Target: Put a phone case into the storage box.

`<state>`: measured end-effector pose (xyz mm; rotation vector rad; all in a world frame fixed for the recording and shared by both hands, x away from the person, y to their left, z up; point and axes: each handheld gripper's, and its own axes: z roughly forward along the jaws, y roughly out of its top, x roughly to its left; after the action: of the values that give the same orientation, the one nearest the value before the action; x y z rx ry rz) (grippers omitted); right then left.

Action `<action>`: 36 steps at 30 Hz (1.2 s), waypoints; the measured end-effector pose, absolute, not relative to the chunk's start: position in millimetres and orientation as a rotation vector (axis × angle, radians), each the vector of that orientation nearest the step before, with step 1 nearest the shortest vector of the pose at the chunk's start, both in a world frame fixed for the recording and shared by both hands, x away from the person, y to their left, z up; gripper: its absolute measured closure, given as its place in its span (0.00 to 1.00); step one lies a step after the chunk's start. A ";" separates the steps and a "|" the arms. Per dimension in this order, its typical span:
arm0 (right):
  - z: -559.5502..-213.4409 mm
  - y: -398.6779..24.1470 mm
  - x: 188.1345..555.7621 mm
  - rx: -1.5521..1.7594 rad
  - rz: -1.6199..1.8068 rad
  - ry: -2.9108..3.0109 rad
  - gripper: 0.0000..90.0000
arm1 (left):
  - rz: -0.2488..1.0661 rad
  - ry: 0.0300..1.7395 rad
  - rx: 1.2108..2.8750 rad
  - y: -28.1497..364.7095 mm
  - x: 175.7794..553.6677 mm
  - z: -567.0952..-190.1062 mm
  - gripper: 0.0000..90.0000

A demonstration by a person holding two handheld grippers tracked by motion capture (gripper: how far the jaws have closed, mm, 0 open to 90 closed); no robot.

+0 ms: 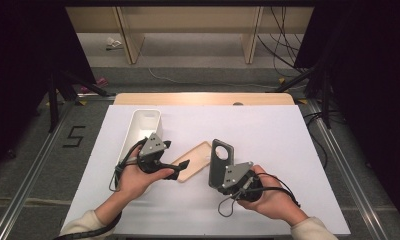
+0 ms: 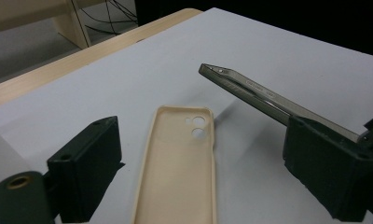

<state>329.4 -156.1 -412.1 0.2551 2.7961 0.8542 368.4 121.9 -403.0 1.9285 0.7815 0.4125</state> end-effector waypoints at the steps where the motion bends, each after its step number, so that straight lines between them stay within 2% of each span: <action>1: -412.1 -156.1 329.4 0.255 0.854 2.796 0.98 | 0.406 0.782 1.935 119.7 370.5 -403.1 0.13; 21: -408.8 -145.7 325.5 0.215 0.869 2.784 0.98 | 0.287 0.895 2.002 67.8 417.7 -386.6 0.22; 26: -407.6 -142.7 323.5 0.204 0.870 2.781 0.98 | 0.272 0.940 2.043 55.3 429.8 -387.7 0.28; 30: -406.6 -141.3 322.6 0.193 0.881 2.779 0.98 | 0.242 1.003 2.060 50.0 437.0 -390.9 0.38; 34: -406.4 -140.8 322.1 0.191 0.876 2.778 0.98 | 0.194 1.047 2.078 46.1 440.0 -394.8 0.41; 36: -405.7 -140.3 322.0 0.182 0.880 2.771 0.98 | 0.173 1.065 2.086 44.8 441.0 -397.5 0.47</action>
<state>322.0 -140.3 -405.7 0.1819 2.7706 0.8798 441.0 44.8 -397.5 2.0860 1.0651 0.1733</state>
